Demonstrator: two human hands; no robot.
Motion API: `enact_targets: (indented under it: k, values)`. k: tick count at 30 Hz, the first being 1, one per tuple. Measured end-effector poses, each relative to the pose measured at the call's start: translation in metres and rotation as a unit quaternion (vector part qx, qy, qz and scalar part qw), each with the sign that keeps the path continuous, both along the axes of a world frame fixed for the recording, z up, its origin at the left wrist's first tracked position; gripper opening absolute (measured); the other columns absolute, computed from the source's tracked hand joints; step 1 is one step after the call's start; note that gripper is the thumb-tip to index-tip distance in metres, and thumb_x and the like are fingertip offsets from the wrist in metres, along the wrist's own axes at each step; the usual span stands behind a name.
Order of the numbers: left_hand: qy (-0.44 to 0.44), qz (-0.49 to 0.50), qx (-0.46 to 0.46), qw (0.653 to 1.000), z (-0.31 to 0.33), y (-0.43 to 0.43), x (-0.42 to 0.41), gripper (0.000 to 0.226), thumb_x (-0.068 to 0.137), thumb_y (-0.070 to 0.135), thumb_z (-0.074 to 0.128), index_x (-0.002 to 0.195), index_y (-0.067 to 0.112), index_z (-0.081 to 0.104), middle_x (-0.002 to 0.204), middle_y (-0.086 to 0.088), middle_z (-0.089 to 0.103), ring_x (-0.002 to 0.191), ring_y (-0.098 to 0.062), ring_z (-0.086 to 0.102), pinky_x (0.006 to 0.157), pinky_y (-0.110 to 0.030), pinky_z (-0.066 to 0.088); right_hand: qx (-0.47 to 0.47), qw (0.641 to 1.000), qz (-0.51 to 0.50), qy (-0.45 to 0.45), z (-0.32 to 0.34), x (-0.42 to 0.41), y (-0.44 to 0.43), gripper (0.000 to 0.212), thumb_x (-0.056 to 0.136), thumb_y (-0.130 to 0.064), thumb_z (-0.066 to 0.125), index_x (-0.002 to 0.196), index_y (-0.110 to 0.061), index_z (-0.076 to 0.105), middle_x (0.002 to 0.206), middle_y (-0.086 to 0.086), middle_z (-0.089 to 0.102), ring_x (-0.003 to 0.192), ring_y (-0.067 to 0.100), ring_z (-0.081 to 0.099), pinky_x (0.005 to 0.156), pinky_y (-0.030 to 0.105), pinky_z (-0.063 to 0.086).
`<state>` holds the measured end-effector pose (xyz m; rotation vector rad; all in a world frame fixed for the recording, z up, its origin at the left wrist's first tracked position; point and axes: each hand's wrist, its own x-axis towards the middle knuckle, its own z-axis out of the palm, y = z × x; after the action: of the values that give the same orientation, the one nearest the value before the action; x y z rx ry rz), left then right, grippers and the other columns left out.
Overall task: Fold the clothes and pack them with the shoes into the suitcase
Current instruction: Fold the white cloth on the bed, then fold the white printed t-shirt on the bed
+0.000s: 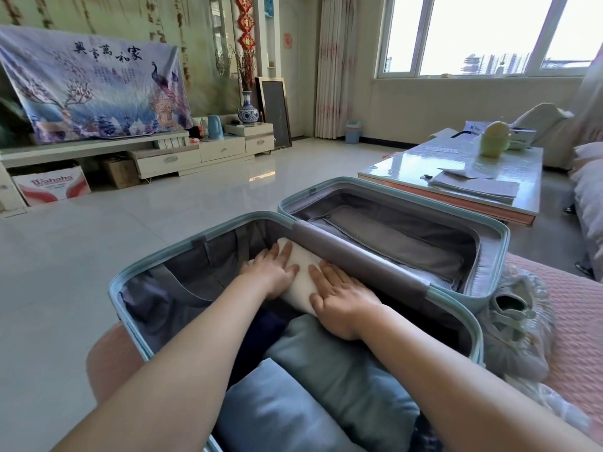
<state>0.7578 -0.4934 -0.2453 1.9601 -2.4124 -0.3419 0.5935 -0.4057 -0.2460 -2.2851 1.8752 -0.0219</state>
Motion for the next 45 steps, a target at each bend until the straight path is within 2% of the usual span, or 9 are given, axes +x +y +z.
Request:
enact_targets:
  k: [5,9,13,18,23,25,37,43,45]
  values:
    - [-0.012,0.009,0.018,1.000,0.005,0.000,-0.003,0.067,0.100,0.057,0.024,0.157,0.035,-0.003,0.167,0.003,-0.001,0.151,-0.027,0.008,0.120,-0.046,0.011,0.023,1.000,0.001,-0.002,-0.001,0.000,-0.005,0.064,0.105,-0.045,0.020,0.161,-0.026,-0.005,0.168,-0.001,-0.012,0.154,0.013,-0.010,0.124,0.033,-0.003]
    - [-0.030,0.044,-0.074,0.996,0.019,0.021,-0.010,0.058,0.101,0.049,0.028,0.156,0.032,0.017,0.164,-0.005,0.012,0.149,-0.029,0.014,0.119,-0.052,0.009,0.041,0.998,0.012,-0.040,0.015,-0.006,-0.001,0.065,0.104,-0.042,0.034,0.161,-0.021,0.010,0.169,0.002,0.004,0.155,0.018,0.007,0.125,0.034,0.008]
    - [0.080,-0.032,-0.165,0.983,0.052,0.054,-0.038,0.044,0.100,0.041,0.040,0.141,0.027,0.046,0.148,-0.007,0.042,0.135,-0.029,0.036,0.109,-0.042,0.029,-0.050,0.993,-0.006,-0.109,0.043,-0.035,0.028,0.046,0.099,-0.032,0.046,0.143,-0.023,0.052,0.150,0.002,0.048,0.138,0.023,0.043,0.115,0.036,0.034]
    - [0.215,-0.123,-0.115,0.962,0.088,0.117,-0.111,0.023,0.097,0.037,0.050,0.112,0.025,0.064,0.117,-0.003,0.063,0.115,-0.023,0.055,0.100,-0.037,0.044,-0.167,0.974,-0.071,-0.138,0.065,-0.112,0.099,0.035,0.096,-0.024,0.054,0.128,-0.030,0.065,0.127,0.000,0.061,0.121,0.021,0.053,0.106,0.033,0.041]
    - [0.293,-0.194,-0.056,0.935,0.112,0.196,-0.219,0.022,0.099,0.038,0.048,0.108,0.026,0.065,0.104,0.002,0.069,0.097,-0.019,0.062,0.077,-0.028,0.044,-0.186,0.958,-0.183,-0.118,0.082,-0.220,0.194,0.026,0.099,-0.032,0.052,0.120,-0.034,0.067,0.122,-0.004,0.064,0.104,0.020,0.062,0.087,0.035,0.051]
    - [0.306,-0.221,-0.024,0.926,0.114,0.230,-0.269,0.023,0.099,0.038,0.049,0.112,0.027,0.065,0.103,0.001,0.068,0.091,-0.019,0.063,0.072,-0.028,0.047,-0.156,0.957,-0.224,-0.096,0.088,-0.268,0.239,0.028,0.100,-0.035,0.050,0.123,-0.033,0.065,0.122,-0.004,0.067,0.105,0.021,0.063,0.090,0.036,0.051]
    - [0.287,-0.348,0.081,0.889,0.077,0.412,-0.583,0.022,0.095,0.035,0.058,0.112,0.024,0.067,0.106,0.001,0.070,0.097,-0.020,0.063,0.076,-0.024,0.041,-0.099,0.872,-0.468,-0.102,0.060,-0.543,0.467,0.036,0.095,-0.038,0.051,0.127,-0.027,0.064,0.132,0.000,0.065,0.118,0.019,0.061,0.100,0.028,0.047]
    - [0.247,-0.404,0.053,0.879,0.038,0.435,-0.720,0.033,0.091,0.028,0.055,0.124,0.024,0.058,0.118,-0.007,0.066,0.107,-0.029,0.061,0.091,-0.032,0.049,-0.062,0.852,-0.517,-0.059,0.021,-0.653,0.497,0.043,0.097,-0.035,0.051,0.139,-0.028,0.052,0.145,0.001,0.049,0.128,0.023,0.054,0.105,0.032,0.043]
    - [0.240,-0.416,0.025,0.877,0.026,0.430,-0.760,0.045,0.091,0.026,0.057,0.135,0.021,0.051,0.133,-0.008,0.057,0.123,-0.028,0.052,0.101,-0.035,0.044,-0.063,0.846,-0.526,-0.061,0.005,-0.686,0.491,0.049,0.095,-0.034,0.054,0.143,-0.027,0.047,0.149,0.002,0.042,0.131,0.025,0.049,0.108,0.035,0.041]
